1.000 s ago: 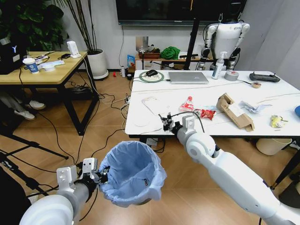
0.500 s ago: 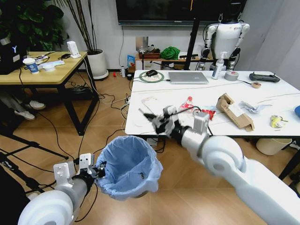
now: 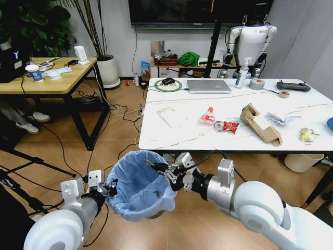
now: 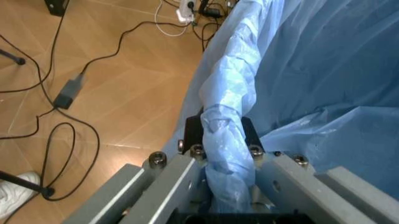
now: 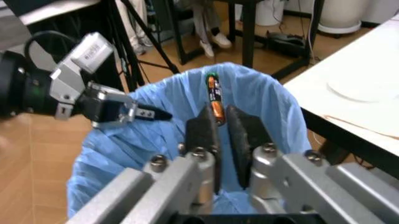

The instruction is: Pick up the trash bin and place the trash from the table into it.

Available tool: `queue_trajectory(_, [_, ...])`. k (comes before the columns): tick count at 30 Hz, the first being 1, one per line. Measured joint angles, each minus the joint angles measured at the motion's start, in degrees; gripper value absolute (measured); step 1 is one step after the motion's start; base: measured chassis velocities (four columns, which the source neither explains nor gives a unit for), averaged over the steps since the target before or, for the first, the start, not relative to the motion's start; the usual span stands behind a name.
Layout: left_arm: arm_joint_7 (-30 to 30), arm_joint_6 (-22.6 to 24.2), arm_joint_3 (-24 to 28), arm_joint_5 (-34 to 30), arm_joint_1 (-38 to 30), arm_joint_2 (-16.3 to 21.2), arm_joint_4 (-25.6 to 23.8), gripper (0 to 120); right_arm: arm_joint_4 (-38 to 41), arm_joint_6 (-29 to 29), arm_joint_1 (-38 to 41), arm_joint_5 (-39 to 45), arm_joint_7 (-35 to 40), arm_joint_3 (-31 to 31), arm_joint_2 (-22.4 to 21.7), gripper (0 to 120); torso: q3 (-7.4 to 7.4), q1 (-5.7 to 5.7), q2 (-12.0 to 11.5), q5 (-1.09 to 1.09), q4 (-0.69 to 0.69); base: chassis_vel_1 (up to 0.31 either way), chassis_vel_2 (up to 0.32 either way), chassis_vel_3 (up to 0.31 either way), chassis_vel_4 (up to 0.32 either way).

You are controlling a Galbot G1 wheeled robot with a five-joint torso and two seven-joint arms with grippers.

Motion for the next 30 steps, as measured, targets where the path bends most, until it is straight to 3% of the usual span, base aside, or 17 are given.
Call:
queue_trajectory(6, [0.04,0.0,0.57,0.24,0.47,-0.41,-0.75,0,1.17,-0.46,-4.39,-0.61,1.12,5.56,-0.72,33,0.0,0.0,0.0,0.0,0.0,0.0,0.0,0.0,0.0])
queue_trajectory(9, [0.08,0.0,0.84,0.42,0.68,-0.64,-0.86,0,1.59,-0.39,-5.77,-0.23,1.49,8.57,-0.73,39,0.0,0.0,0.0,0.0,0.0,0.0,0.0,0.0,0.0])
queue_trajectory(13, [0.35,0.0,0.93,1.03,1.9,-0.69,-1.02,0,0.65,-0.37,-4.11,5.49,8.27,15.96,0.61,59,0.01,0.0,0.0,-0.01,-0.01,0.0,0.0,0.0,0.0])
queue_trajectory(16, [0.41,0.0,0.89,1.19,2.43,-0.67,-1.02,0,-2.68,-0.38,-1.81,7.48,11.73,16.66,2.0,67,0.01,0.0,0.0,-0.01,0.0,0.0,0.0,0.0,0.0])
queue_trajectory(21, [0.46,0.0,0.57,1.19,3.24,-0.15,-1.04,0,-9.95,-0.58,4.26,8.2,17.7,13.41,6.33,84,0.01,0.0,0.0,0.01,-0.01,0.0,0.0,0.0,0.0])
queue_trajectory(24, [0.49,0.0,0.26,1.05,3.77,0.49,-1.05,0,-14.7,-1.73,11.39,9.97,23.78,7.7,9.95,97,0.01,0.01,0.0,0.0,0.01,0.0,0.0,0.0,0.0])
queue_trajectory(30, [0.49,0.0,0.16,1.0,3.9,0.93,-1.07,0,-21.88,-2.73,19.88,17.76,35.16,-0.76,16.36,94,0.02,0.01,0.0,-0.02,-0.01,0.0,0.0,0.0,0.0])
